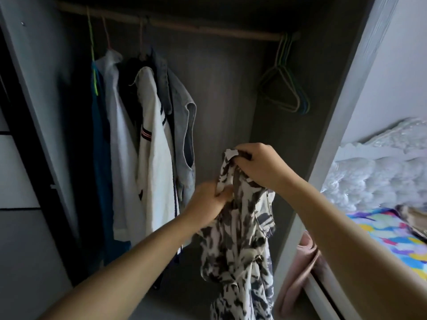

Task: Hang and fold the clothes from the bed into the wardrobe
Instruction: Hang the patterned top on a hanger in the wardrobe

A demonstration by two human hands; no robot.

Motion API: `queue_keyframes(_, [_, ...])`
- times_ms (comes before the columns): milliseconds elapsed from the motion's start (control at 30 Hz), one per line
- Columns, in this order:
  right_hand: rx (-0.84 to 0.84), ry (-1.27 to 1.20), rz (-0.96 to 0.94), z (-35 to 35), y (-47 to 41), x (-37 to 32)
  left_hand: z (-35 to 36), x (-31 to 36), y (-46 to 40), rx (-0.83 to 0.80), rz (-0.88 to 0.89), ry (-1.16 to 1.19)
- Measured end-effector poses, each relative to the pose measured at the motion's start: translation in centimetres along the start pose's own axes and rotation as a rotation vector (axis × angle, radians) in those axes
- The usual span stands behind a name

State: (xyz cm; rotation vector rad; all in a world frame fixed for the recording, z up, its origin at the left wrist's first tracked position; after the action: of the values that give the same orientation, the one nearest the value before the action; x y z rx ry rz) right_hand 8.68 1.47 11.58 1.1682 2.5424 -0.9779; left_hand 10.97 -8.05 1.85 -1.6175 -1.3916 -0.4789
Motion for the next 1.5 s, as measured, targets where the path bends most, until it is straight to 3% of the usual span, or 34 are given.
queue_keyframes(133, [0.024,0.243,0.020,-1.7,-0.4,2.8,-3.1,-1.2,-1.9,0.081,-0.045,-0.281])
queue_keyframes(233, [-0.034,0.532,0.134,-2.2,-0.1,6.4,-5.1,-1.2,-4.4,0.043,-0.048,-0.708])
queue_keyframes(300, [-0.088,0.659,0.215,-1.9,0.3,8.4,-6.2,0.4,-6.6,0.085,-0.034,-0.875])
queue_keyframes(367, [-0.176,0.728,0.321,-1.2,1.0,10.4,-6.9,2.4,-8.2,0.171,-0.014,-0.800])
queue_keyframes(433, [-0.334,0.709,0.438,0.1,1.6,12.6,-7.1,2.7,-9.4,0.220,-0.020,-0.532])
queue_keyframes(533, [-0.631,0.428,0.568,2.2,1.9,14.7,-6.1,2.1,-10.4,0.226,-0.041,-0.234])
queue_keyframes(600, [-0.683,0.157,0.568,2.3,0.4,14.0,-5.9,1.8,-11.2,0.249,-0.066,-0.111])
queue_keyframes(667, [-0.631,-0.006,0.475,1.6,-2.9,12.7,-5.8,1.7,-12.1,0.270,-0.087,0.010])
queue_keyframes(800, [-0.243,0.369,0.178,-2.6,-14.0,11.8,-4.9,1.3,-14.9,0.242,-0.150,0.146])
queue_keyframes(933, [0.188,0.598,0.172,-8.0,-21.5,14.3,-5.2,1.6,-18.5,0.235,-0.155,0.126])
queue_keyframes(1067, [0.219,0.771,0.259,-9.8,-25.6,17.3,-6.6,1.2,-22.1,0.263,-0.145,0.136])
queue_keyframes(1333, [0.363,0.458,0.308,-9.9,-28.5,20.5,-7.6,-0.3,-24.3,0.311,-0.165,0.135])
queue_keyframes(1500, [0.532,0.121,0.246,-7.4,-24.0,19.3,-7.5,-0.2,-23.2,0.331,-0.157,0.140])
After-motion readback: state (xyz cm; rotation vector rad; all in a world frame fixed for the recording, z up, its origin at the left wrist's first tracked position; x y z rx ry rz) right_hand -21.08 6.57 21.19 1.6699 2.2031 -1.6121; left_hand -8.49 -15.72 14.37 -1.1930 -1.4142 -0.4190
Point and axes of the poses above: each hand's wrist, its own y-axis away from the middle knuckle, its own z-axis out of the palm, x = y × z, the point moved 9 cm from there along -y, towards the middle knuckle, and after that the axes turned 1 degree about -y, right-handed, at the moved point
